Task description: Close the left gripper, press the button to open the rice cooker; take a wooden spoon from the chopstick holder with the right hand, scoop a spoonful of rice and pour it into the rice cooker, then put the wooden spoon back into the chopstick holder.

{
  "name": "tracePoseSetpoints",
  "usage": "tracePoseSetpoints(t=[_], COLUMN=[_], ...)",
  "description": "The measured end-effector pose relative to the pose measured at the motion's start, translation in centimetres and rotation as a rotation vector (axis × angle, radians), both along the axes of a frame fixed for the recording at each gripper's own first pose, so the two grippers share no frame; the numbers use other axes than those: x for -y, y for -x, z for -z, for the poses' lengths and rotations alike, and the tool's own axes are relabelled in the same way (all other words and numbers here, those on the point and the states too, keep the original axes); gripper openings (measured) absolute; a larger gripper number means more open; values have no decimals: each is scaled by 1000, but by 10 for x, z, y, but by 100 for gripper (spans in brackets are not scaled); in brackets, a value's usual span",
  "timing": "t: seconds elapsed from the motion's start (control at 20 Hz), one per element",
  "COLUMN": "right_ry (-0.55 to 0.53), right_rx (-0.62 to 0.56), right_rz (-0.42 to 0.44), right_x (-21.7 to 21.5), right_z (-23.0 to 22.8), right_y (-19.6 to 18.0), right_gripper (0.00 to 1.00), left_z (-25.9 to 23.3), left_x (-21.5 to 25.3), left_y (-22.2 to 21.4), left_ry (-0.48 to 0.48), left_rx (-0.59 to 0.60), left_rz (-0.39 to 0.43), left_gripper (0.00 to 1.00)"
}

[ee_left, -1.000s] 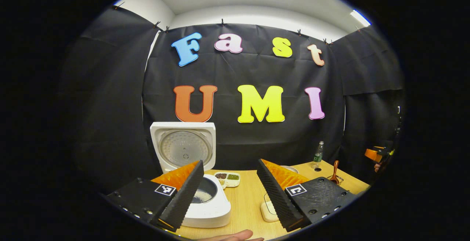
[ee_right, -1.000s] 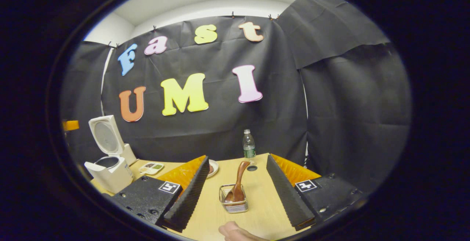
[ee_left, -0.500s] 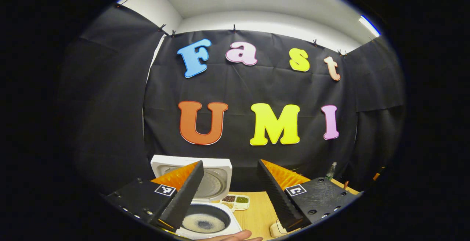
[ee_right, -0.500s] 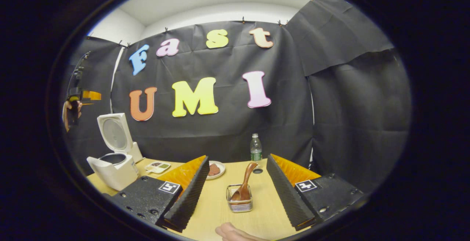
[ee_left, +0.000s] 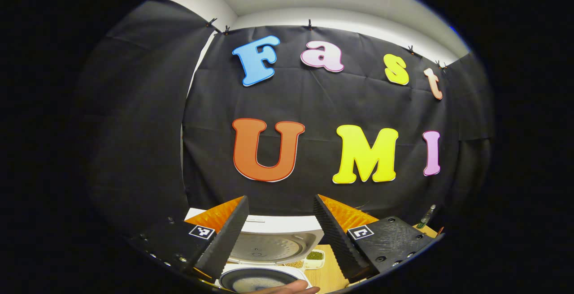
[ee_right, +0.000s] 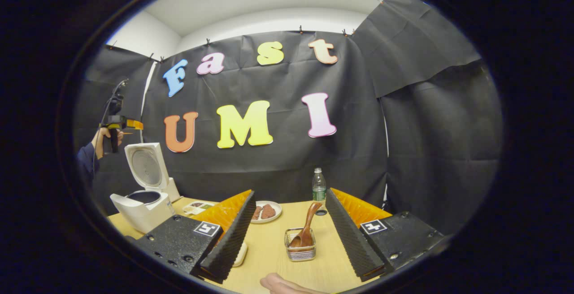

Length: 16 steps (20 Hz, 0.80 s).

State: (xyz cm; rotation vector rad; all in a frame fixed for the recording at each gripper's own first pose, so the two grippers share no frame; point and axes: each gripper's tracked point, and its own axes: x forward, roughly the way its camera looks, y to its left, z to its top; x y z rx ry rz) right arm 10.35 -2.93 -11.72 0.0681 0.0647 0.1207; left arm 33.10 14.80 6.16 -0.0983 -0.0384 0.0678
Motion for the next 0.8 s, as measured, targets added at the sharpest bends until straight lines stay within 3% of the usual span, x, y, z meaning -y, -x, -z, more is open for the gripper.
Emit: tracePoseSetpoints(t=[0.3,0.35,0.4,0.45,0.55,0.6,0.7,0.8], right_ry=[45,52,55,54,69,77,92,98], right_rx=[-18,-21,-21,-21,-35,-30,-21,-22], right_rz=[7,17,25,32,36,39,52,49], right_x=[-14,-14,-15,-18,-25,-27,-30,-37], right_z=[6,7,6,6,10,8,6,5], right_y=[10,13,18,21,29,33,41,47], right_gripper=[98,94,100,94,94,98,95,98], left_z=[31,33,34,35,40,49,46,49], left_x=[-17,-21,-22,-26,-38,-41,-39,-40], left_y=[-45,-51,-58,-64,-76,-80,-80,-74], left_ry=[-51,-70,-81,-102,-170,-176,-92,-119], left_rx=[-31,-29,-32,-40,-62,-89,-80,-65], left_rz=[-34,-41,-40,-47,-79,-69,-35,-47], left_gripper=[92,92,92,92,93,93,97,96])
